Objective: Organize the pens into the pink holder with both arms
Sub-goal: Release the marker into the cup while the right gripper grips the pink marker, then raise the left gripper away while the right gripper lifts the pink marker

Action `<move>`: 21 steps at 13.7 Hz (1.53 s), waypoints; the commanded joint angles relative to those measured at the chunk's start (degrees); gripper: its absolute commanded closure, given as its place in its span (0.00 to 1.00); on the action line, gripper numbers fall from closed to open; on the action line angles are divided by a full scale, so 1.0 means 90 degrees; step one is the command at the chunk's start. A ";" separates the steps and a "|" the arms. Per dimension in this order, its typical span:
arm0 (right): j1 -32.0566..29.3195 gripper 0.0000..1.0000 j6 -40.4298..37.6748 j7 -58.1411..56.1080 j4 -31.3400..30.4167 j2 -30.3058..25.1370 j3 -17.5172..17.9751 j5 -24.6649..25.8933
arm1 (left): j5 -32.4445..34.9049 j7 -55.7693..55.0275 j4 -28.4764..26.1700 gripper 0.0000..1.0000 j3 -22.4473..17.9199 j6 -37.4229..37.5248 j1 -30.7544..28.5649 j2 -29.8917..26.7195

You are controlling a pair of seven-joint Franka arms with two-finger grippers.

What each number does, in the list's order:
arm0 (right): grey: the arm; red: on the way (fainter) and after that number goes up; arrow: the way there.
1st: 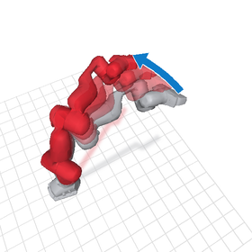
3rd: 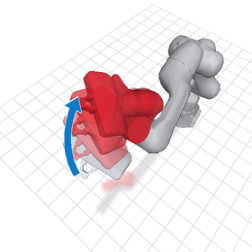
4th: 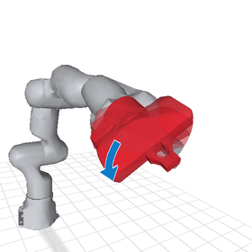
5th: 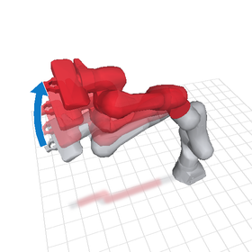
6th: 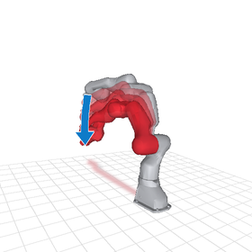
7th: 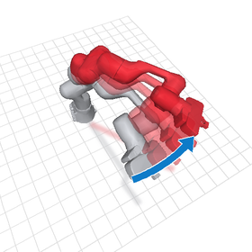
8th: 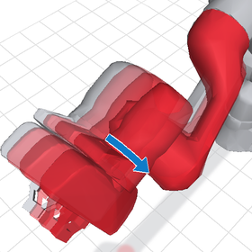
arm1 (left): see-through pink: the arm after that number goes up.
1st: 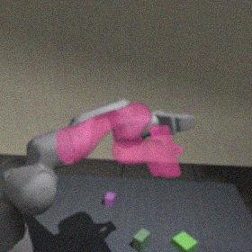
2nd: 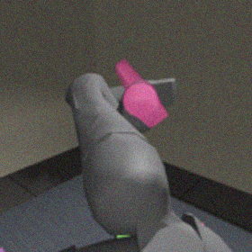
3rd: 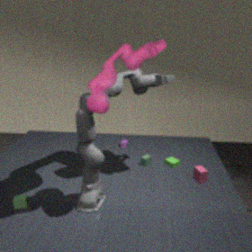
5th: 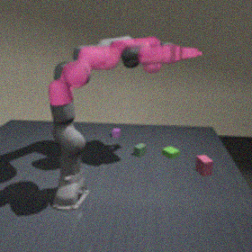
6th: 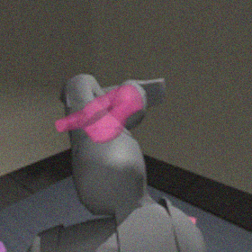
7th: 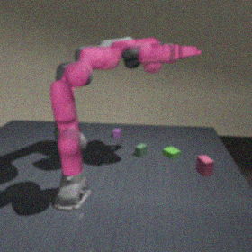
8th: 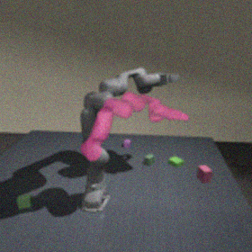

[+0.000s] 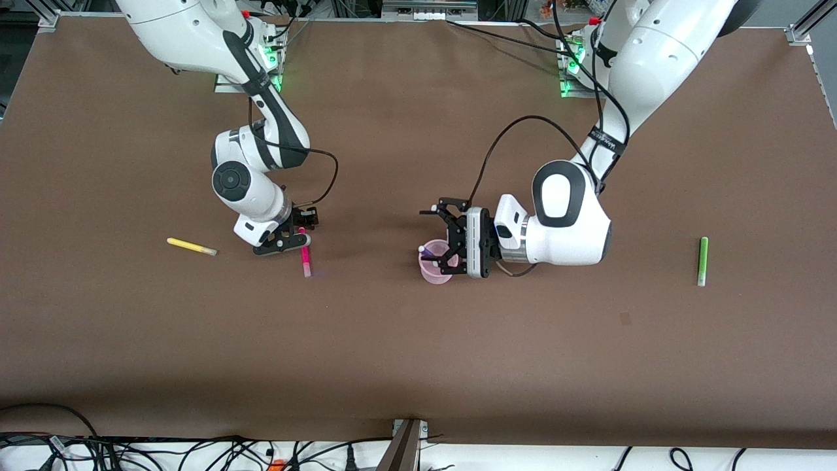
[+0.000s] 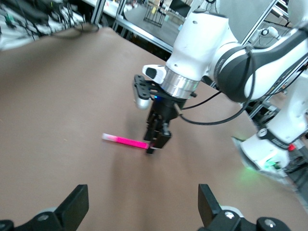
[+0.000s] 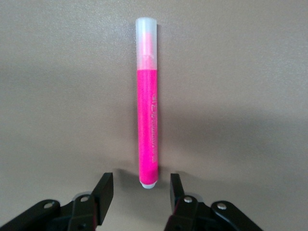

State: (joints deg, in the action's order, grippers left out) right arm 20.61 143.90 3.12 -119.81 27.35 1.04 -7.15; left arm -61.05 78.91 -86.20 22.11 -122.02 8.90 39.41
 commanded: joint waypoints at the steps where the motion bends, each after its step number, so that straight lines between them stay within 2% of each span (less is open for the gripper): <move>1: 0.0044 0.46 0.0066 0.0054 0.0051 0.0047 0.0002 -0.0104 | 0.0822 -0.1954 -0.0100 0.00 -0.0044 0.0587 -0.0002 -0.0569; 4: 0.0044 0.54 0.0066 0.0054 0.0051 0.0076 -0.0008 -0.0104 | 0.1876 -0.3479 -0.0090 0.00 -0.0054 0.1154 0.0008 -0.0843; 7: 0.0044 0.64 0.0075 0.0054 0.0051 0.0076 -0.0008 -0.0104 | 0.3866 -0.4789 -0.0021 0.00 -0.0074 0.1817 -0.0031 -0.1213; 11: 0.0044 0.74 0.0212 0.0054 0.0051 0.0154 -0.0008 -0.0104 | 0.6065 -0.5504 -0.0012 0.00 -0.0093 0.2726 -0.0557 -0.1819; 13: 0.0044 0.78 0.0212 0.0054 0.0051 0.0154 0.0002 -0.0104 | 0.7031 -0.6331 -0.0002 0.00 -0.0122 0.3049 -0.0637 -0.2122; 15: 0.0044 0.86 0.0212 0.0054 0.0051 0.0164 -0.0008 -0.0104 | 0.8116 -0.6609 0.0231 0.00 -0.0152 0.3662 -0.0637 -0.2405; 17: 0.0044 0.96 0.0212 0.0054 0.0060 0.0164 0.0002 -0.0104 | 0.8472 -0.6648 0.0660 0.00 -0.0229 0.4366 -0.0647 -0.2552; 19: 0.0044 0.99 0.0212 0.0054 0.0060 0.0164 0.0002 -0.0104 | 0.8472 -0.6823 0.1352 0.00 -0.0483 0.4515 -0.0695 -0.2553; 21: 0.0044 1.00 0.0203 0.0054 0.0060 0.0164 -0.0008 -0.0104 | 0.8434 -0.7086 0.1638 0.00 -0.0843 0.4593 -0.0744 -0.2543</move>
State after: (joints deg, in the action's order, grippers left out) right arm 20.64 145.20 3.22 -119.75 28.28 1.03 -7.18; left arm 13.89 17.68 -75.87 17.33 -82.63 2.33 15.45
